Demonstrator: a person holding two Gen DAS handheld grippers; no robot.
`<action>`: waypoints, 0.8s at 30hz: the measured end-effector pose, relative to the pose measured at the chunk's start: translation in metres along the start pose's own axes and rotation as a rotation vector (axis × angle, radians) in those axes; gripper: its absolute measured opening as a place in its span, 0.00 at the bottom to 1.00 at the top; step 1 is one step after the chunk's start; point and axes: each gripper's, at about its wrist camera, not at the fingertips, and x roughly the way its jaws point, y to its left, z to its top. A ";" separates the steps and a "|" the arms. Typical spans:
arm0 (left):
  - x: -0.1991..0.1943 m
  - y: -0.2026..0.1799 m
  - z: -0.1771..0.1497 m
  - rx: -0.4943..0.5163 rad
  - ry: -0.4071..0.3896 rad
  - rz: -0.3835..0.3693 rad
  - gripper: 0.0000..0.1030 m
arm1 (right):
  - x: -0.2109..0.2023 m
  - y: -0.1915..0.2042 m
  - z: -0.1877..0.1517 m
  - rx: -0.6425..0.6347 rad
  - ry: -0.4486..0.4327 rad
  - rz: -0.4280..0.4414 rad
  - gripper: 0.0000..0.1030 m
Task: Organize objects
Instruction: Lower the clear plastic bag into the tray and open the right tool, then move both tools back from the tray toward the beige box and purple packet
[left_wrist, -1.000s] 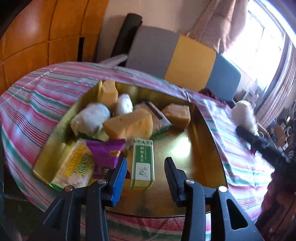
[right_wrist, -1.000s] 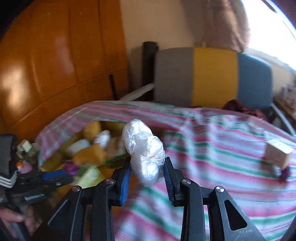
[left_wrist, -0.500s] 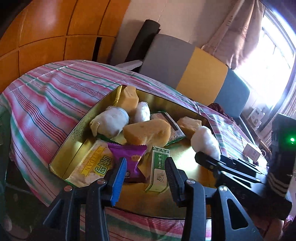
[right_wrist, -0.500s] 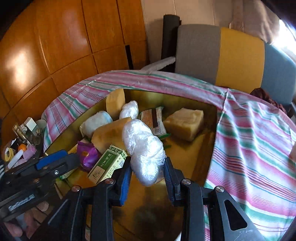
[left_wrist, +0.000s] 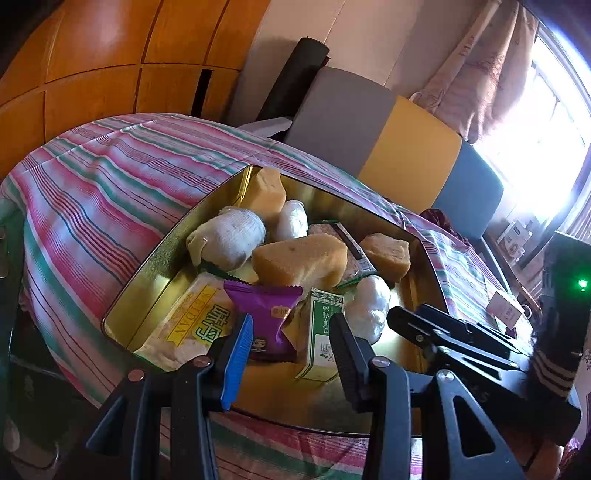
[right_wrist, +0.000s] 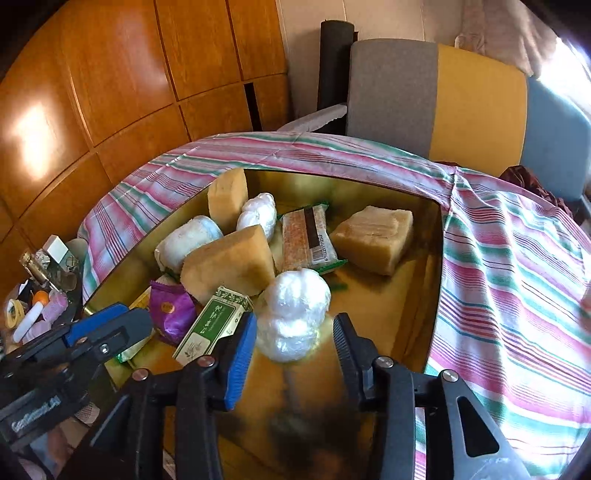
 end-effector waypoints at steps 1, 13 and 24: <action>0.000 -0.001 -0.001 0.002 0.003 0.003 0.42 | -0.002 -0.001 0.000 0.007 -0.004 0.005 0.47; -0.001 -0.013 -0.007 0.043 0.010 -0.018 0.42 | -0.028 -0.015 -0.003 0.018 -0.031 -0.027 0.52; -0.003 -0.042 -0.015 0.111 0.038 -0.063 0.42 | -0.067 -0.096 -0.029 0.061 -0.013 -0.163 0.61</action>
